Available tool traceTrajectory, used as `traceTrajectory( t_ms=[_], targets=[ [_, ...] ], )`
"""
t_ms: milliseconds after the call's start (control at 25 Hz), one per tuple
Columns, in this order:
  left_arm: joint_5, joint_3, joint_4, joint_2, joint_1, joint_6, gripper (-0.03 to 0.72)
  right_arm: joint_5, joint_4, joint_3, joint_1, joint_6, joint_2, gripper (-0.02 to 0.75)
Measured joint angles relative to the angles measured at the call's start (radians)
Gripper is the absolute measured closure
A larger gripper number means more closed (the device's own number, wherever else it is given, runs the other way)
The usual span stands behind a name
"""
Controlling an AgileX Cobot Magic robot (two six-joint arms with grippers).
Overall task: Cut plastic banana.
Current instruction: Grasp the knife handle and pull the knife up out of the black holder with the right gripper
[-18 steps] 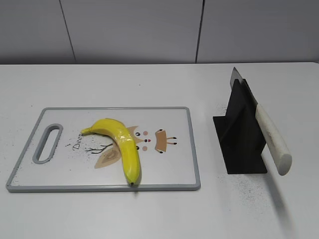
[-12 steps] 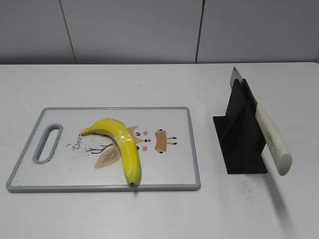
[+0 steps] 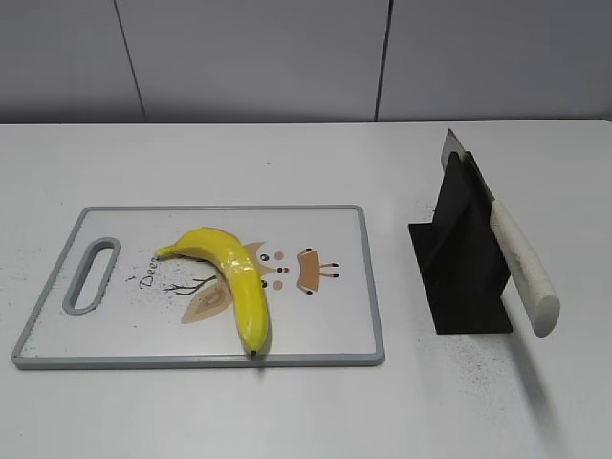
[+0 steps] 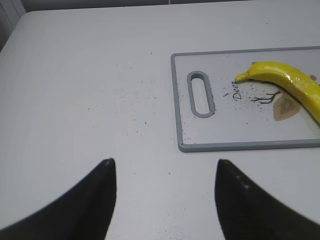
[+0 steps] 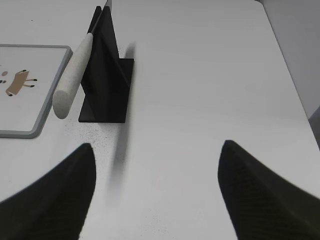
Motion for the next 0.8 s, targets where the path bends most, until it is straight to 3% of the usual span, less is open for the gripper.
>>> traceTrajectory(
  t_ms=[800],
  targets=[
    [-0.002, 0.000, -0.001, 0.000, 0.000, 0.000, 0.105, -0.002, 0.005, -0.006, 0.000, 0.000, 0.012, 0.163]
  ],
)
